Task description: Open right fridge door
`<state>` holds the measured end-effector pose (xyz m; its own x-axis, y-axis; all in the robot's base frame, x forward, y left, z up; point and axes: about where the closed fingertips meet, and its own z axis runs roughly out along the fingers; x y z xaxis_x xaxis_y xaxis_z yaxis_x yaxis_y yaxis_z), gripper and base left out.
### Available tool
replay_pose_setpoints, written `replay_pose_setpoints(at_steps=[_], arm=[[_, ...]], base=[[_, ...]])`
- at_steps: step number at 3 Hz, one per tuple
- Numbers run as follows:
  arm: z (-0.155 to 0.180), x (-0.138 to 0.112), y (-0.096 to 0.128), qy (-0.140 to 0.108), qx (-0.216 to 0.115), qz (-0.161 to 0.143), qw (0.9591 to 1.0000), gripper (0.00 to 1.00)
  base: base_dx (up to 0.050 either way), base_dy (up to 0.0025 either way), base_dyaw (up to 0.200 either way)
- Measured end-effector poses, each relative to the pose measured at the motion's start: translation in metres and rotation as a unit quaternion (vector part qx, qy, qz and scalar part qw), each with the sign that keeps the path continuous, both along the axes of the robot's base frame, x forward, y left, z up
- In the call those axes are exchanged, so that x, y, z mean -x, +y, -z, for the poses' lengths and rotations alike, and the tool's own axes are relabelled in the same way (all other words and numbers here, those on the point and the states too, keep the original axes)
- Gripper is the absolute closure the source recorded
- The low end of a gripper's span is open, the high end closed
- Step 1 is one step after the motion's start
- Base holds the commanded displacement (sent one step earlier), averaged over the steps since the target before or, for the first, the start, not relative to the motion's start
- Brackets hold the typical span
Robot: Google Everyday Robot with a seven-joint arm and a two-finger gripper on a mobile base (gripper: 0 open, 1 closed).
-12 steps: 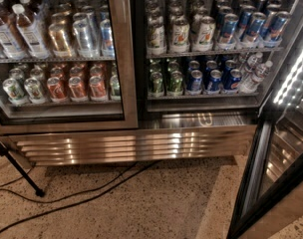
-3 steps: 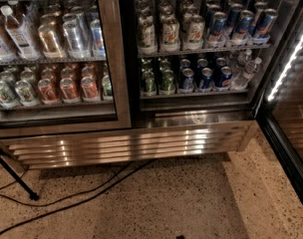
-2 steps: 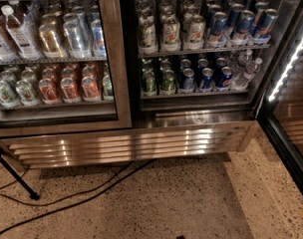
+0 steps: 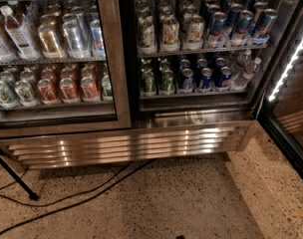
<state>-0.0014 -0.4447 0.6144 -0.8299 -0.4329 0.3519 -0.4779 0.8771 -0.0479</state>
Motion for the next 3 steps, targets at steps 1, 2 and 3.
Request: replay_pose_setpoints(at_steps=[1,2,3], arm=[[0.0005,0.0163,0.0403,0.012,-0.051,-0.065,0.9965,0.00],[0.0006,0.0168,0.0410,0.019,-0.064,-0.100,0.9927,0.00],[0.0006,0.0168,0.0410,0.019,-0.064,-0.100,0.9927,0.00]], base=[[0.000,0.00000,0.000],[0.000,0.00000,0.000],[0.000,0.00000,0.000]])
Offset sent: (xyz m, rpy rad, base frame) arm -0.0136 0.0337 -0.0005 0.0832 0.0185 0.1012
